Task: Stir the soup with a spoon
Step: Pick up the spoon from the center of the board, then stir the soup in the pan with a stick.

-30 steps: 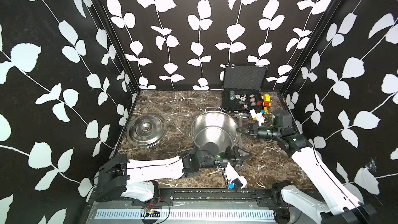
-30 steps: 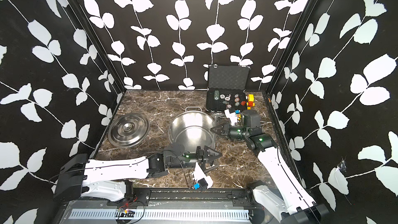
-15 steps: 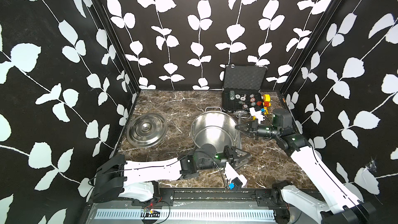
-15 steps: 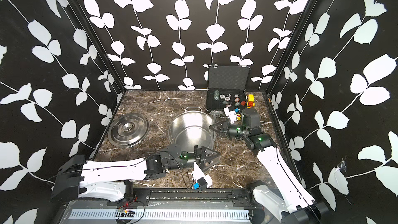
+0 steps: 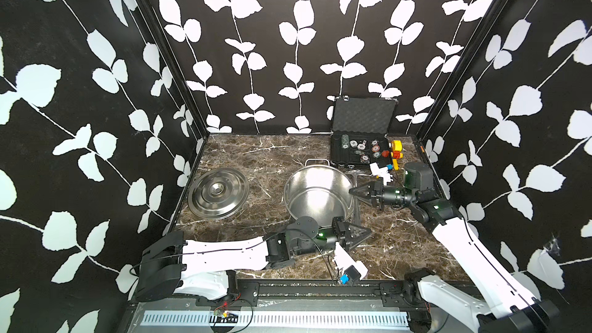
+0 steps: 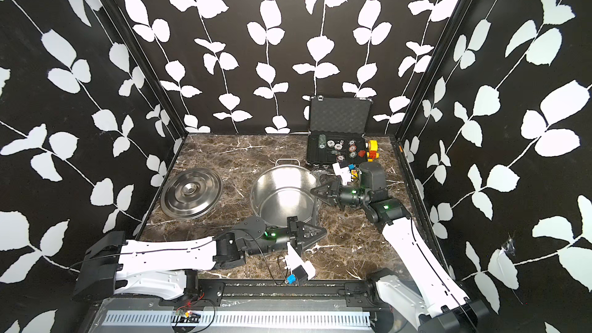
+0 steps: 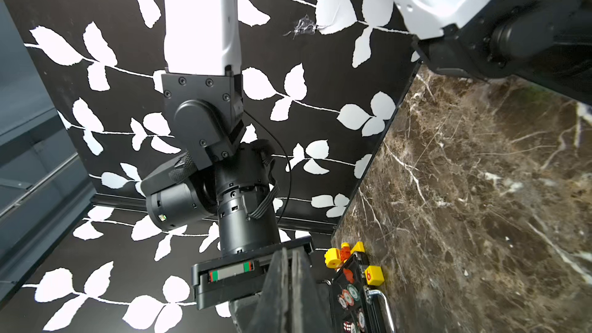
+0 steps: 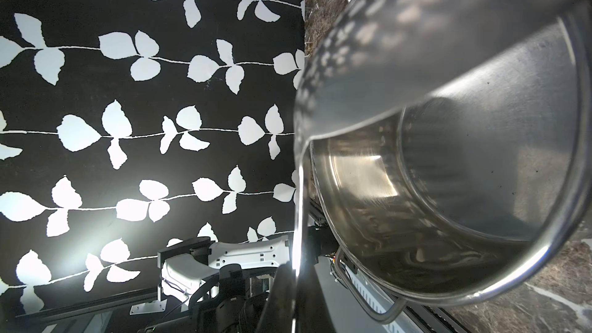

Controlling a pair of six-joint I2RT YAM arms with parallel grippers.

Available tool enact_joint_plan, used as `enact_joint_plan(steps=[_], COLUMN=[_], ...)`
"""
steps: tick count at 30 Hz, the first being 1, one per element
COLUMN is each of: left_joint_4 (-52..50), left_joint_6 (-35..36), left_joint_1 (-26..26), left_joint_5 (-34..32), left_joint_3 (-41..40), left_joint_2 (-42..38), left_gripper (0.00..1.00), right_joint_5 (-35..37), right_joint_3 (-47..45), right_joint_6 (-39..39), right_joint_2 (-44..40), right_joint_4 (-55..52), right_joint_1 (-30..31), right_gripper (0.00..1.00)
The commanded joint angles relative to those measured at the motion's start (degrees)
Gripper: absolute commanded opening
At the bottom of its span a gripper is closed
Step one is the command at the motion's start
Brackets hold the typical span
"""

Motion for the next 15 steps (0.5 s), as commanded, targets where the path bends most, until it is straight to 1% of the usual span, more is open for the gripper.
enact_joint_plan(steps=[1, 2, 3, 7, 8, 9, 11, 13, 15], left_joint_4=[0.02, -0.37, -1.25, -3.6, -4.18, -4.82, -6.9, -10.11, -14.07], left_joint_6=[-6.19, -7.23, -8.22, -10.59, -12.03, -13.59, -18.4, -23.72, -30.58], left_joint_1=[0.68, 0.67, 0.7, 1.18, 1.61, 2.24, 3.57, 4.99, 6.96], left_joint_5=[-4.45, -5.14, -5.68, -6.73, -6.83, -6.92, -6.97, -7.5, -7.58], left_joint_3=[1.15, 1.82, 2.62, 4.96, 5.58, 6.3, 7.85, 9.52, 11.07], left_joint_2=[-1.57, -1.81, -2.07, -2.91, -3.32, -3.77, -4.99, -6.52, -8.8], left_gripper=[0.0, 0.0, 0.0, 0.0, 0.0, 0.0, 0.0, 0.0, 0.0], right_joint_5=[-1.57, -0.92, -0.11, 2.39, 2.44, 2.39, 2.72, 4.98, 9.98], right_joint_3=[0.75, 0.81, 0.8, -0.21, -0.79, -1.41, -2.53, -3.08, -2.4], right_joint_6=[-4.85, -5.01, -5.27, -6.58, -6.8, -7.18, -9.05, -11.84, -16.89], right_joint_2=[-2.69, -3.09, -3.75, -6.91, -7.69, -8.35, -10.47, -12.89, -15.36], right_joint_4=[3.39, 3.35, 3.38, 4.28, 4.89, 5.48, 5.67, 4.3, 0.06], right_joint_1=[1.18, 1.18, 1.23, 1.47, 1.51, 1.52, 1.53, 1.53, 1.52], right_gripper=[0.05, 0.14, 0.28, 0.76, 0.85, 0.9, 0.97, 0.99, 0.99])
